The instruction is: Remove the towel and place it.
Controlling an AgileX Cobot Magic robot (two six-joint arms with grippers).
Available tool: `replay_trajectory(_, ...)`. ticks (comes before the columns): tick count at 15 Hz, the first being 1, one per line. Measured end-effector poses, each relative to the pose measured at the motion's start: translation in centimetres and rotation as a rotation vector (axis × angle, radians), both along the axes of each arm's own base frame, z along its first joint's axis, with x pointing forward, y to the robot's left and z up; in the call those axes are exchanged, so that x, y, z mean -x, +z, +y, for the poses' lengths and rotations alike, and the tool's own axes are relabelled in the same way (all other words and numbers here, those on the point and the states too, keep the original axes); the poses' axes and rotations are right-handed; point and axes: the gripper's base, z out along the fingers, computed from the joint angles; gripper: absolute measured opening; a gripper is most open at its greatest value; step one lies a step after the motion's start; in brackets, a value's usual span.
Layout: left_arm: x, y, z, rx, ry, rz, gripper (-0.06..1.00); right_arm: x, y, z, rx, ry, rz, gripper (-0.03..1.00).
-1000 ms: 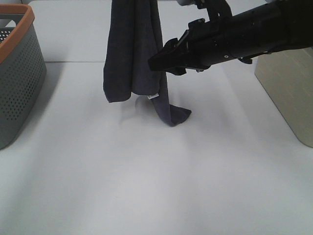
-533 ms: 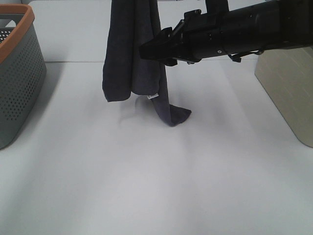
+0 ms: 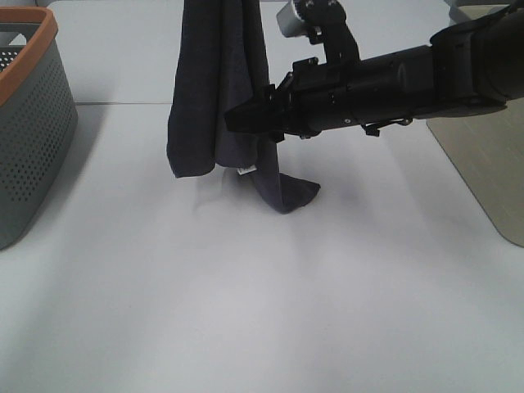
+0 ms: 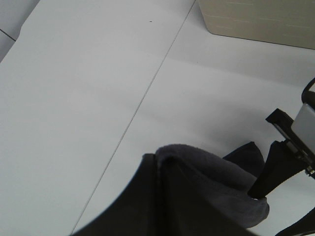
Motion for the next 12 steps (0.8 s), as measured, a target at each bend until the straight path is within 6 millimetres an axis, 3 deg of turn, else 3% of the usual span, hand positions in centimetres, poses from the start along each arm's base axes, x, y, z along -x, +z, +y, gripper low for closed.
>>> replay_trajectory(7, 0.0, 0.0, -0.1, 0.008, -0.004, 0.004, 0.0, -0.9, -3.5, 1.3, -0.042, 0.077, 0.091, 0.53)
replay_trajectory(10, 0.1, 0.0, -0.1, 0.015, -0.009, 0.008, 0.0, -1.5, -3.6, 1.7, -0.053, 0.083, 0.086, 0.45)
replay_trajectory(12, 0.1, 0.0, -0.2, 0.018, -0.01, 0.01, 0.0, -1.6, -3.7, 1.7, -0.057, 0.076, 0.099, 0.32)
